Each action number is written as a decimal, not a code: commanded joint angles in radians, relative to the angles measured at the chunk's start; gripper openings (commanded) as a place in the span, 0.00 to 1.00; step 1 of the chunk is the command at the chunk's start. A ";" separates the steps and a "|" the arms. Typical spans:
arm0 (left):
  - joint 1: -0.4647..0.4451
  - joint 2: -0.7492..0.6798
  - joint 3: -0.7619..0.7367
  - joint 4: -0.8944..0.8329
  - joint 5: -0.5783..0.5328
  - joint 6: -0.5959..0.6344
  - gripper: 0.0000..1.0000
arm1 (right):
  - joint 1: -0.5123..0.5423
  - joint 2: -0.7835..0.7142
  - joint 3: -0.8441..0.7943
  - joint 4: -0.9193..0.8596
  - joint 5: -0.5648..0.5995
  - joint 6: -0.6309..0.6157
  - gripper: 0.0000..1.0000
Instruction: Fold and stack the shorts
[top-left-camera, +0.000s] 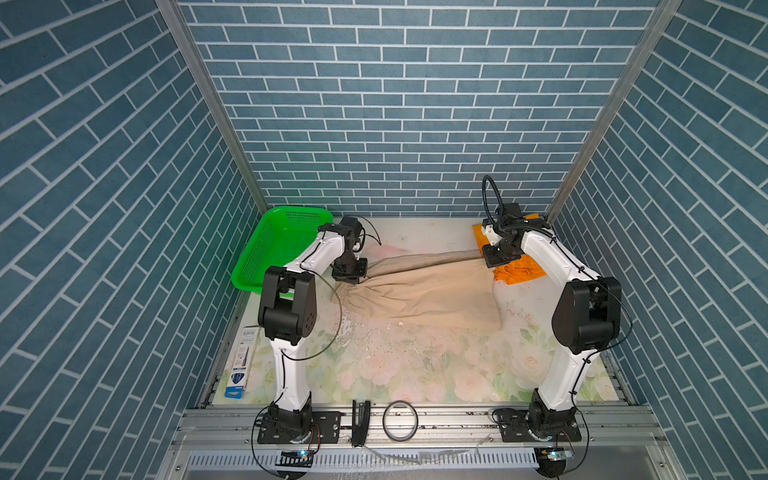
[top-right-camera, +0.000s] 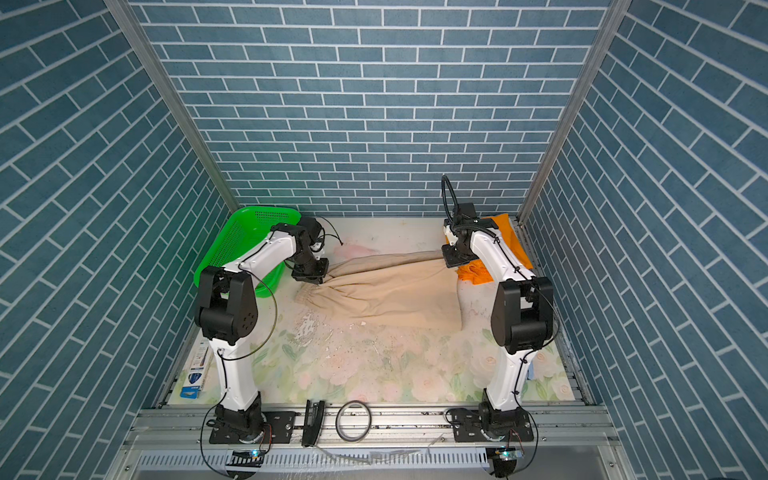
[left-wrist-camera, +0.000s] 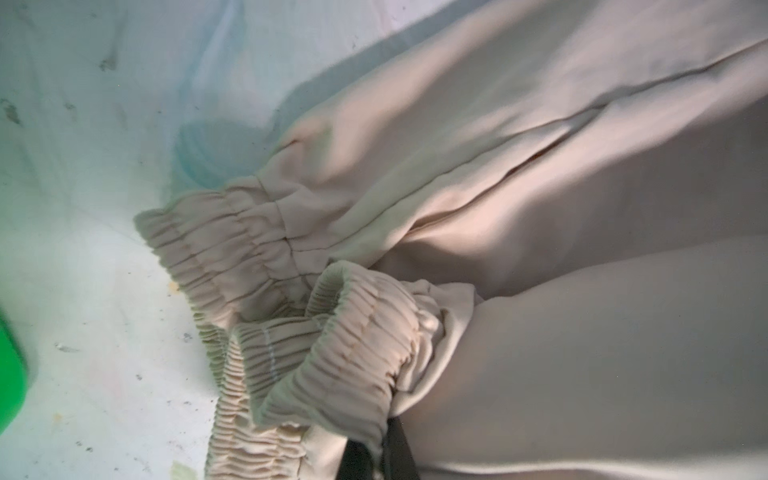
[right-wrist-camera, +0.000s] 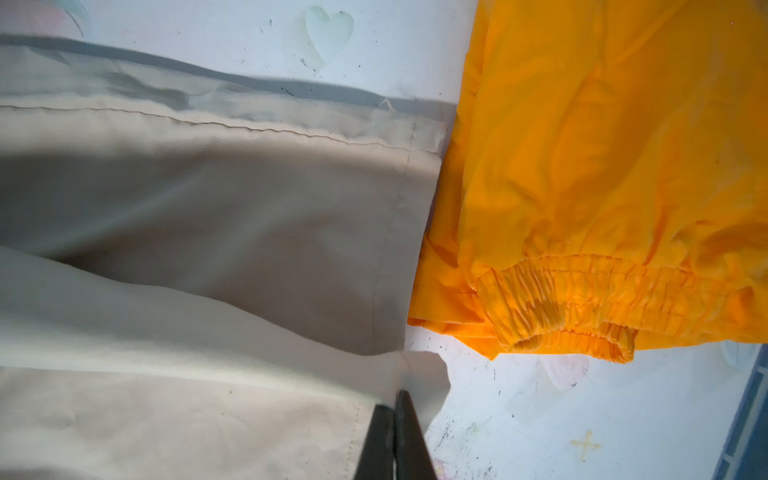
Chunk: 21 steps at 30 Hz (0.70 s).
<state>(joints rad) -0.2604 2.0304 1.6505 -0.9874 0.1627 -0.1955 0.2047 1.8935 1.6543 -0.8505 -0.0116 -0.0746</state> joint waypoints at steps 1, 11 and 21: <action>-0.020 -0.036 -0.068 0.065 -0.007 -0.018 0.00 | -0.031 -0.014 -0.007 0.034 0.080 0.032 0.00; 0.045 -0.045 0.002 -0.021 -0.117 -0.038 0.00 | -0.033 0.036 0.083 0.055 0.093 -0.027 0.00; 0.125 -0.020 0.031 -0.015 -0.149 -0.039 0.39 | -0.041 0.200 0.217 0.098 0.106 -0.070 0.00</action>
<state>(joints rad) -0.1844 2.0140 1.6844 -0.9382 0.1421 -0.2386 0.2188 2.0583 1.8404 -0.7925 -0.0372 -0.1135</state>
